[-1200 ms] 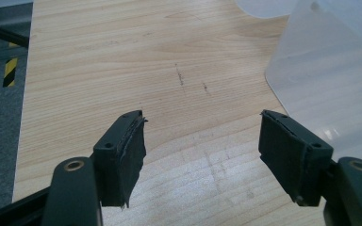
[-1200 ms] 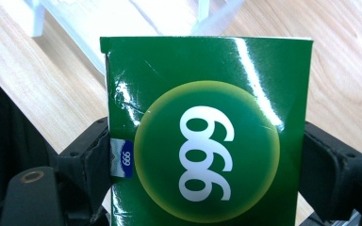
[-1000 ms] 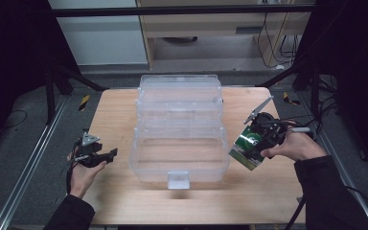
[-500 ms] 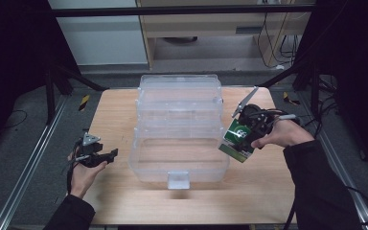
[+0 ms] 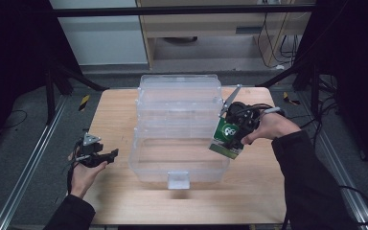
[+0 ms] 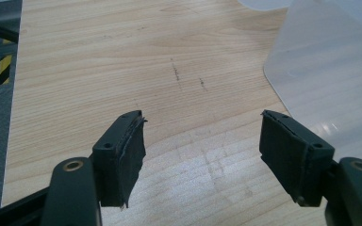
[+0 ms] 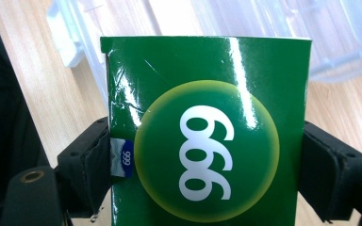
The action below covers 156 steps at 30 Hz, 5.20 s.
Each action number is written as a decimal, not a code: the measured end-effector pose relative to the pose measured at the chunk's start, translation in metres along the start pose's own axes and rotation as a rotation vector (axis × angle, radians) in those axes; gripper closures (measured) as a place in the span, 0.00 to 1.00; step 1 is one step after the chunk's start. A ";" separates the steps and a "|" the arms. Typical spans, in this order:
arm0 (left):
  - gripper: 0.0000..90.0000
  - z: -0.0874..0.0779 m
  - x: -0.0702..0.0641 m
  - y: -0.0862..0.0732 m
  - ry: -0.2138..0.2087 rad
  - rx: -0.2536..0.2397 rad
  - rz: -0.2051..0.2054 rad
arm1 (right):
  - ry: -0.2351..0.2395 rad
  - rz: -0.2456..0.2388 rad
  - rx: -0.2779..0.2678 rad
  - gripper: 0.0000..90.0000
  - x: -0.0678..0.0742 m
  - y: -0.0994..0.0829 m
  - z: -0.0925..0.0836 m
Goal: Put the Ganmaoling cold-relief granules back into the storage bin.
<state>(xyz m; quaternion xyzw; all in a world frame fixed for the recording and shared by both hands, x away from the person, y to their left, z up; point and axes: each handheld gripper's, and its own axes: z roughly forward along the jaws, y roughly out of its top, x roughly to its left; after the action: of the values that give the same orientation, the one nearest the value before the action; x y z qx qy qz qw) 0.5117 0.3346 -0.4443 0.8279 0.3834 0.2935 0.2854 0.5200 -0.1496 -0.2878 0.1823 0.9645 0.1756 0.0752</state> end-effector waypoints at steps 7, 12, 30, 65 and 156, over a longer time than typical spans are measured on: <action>0.34 0.000 0.000 0.000 -0.002 -0.001 0.000 | 0.031 -0.063 0.014 0.19 0.004 0.013 0.004; 0.34 0.000 0.000 0.000 -0.002 -0.001 0.004 | 0.052 -0.131 0.013 0.19 0.010 0.024 0.008; 0.34 0.001 0.000 0.000 -0.009 0.003 0.000 | 0.107 -0.286 0.049 0.19 0.020 0.035 0.035; 0.34 0.005 -0.002 -0.001 -0.012 0.016 -0.004 | 0.115 -0.322 0.076 0.18 0.017 0.022 0.066; 0.33 0.008 -0.002 -0.001 -0.028 0.030 0.020 | 0.106 -0.232 0.045 0.16 0.016 0.005 0.093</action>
<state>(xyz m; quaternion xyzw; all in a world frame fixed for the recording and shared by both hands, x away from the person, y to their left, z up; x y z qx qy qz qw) 0.5152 0.3316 -0.4512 0.8399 0.3756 0.2789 0.2752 0.5260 -0.1104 -0.3741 0.0615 0.9855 0.1534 0.0396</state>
